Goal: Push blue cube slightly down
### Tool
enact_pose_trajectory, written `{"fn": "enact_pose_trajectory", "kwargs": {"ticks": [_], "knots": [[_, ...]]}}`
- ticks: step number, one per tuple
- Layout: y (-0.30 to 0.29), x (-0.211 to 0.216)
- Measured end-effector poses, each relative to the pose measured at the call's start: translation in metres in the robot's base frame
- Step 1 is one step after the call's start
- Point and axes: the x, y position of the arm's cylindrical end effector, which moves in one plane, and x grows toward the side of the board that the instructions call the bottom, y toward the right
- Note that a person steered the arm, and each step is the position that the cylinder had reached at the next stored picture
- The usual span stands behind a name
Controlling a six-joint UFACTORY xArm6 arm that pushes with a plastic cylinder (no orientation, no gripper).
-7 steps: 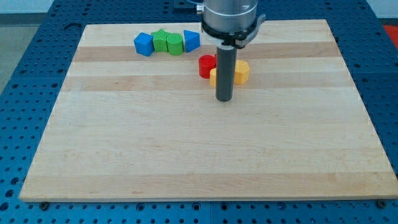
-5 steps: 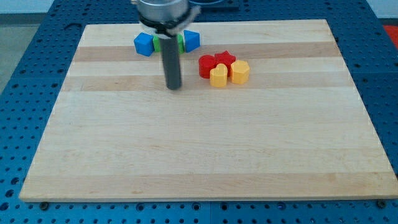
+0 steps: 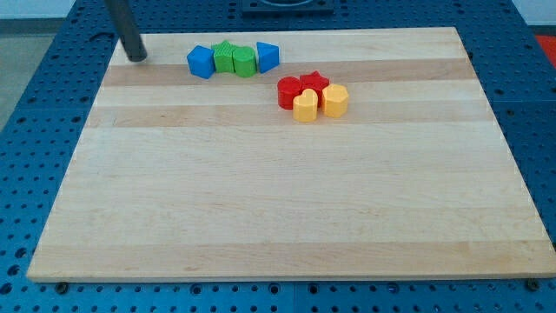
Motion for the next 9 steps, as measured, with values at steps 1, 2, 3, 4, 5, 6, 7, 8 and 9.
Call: {"fn": "enact_pose_trajectory", "kwargs": {"ticks": [1, 2, 3, 4, 5, 6, 7, 8, 9], "knots": [[0.037, -0.003], [0.047, 0.013], [0.048, 0.031], [0.047, 0.002], [0.061, -0.027], [0.091, -0.016], [0.095, 0.03], [0.095, 0.085], [0.095, 0.132]]}}
